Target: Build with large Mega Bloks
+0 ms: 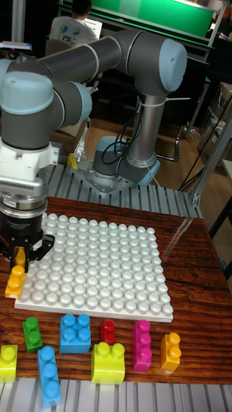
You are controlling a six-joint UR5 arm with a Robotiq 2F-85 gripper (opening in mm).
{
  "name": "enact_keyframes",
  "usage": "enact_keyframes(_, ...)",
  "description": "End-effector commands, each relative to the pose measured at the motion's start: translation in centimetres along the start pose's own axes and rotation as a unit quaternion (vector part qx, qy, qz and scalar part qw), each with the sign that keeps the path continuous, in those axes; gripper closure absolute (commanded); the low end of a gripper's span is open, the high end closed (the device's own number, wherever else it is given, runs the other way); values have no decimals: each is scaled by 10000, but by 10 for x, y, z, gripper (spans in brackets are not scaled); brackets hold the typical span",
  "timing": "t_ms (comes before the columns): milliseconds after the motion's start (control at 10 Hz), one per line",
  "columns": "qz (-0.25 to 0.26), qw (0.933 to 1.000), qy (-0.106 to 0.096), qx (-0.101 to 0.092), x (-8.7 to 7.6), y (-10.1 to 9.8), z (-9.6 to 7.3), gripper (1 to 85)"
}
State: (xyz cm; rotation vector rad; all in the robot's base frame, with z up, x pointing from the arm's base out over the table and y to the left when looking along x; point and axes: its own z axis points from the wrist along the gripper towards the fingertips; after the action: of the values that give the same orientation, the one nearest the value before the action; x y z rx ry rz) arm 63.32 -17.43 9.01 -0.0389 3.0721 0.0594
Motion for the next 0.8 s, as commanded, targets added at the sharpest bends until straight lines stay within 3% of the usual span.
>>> enact_keyframes(0,-44,9999,-65,-88,0,19,0,847)
enact_keyframes(200,-138,9997,-99,-155,2,17,5,847)
enact_keyframes(700,-143,9998,-111,-93,9,10,16,847)
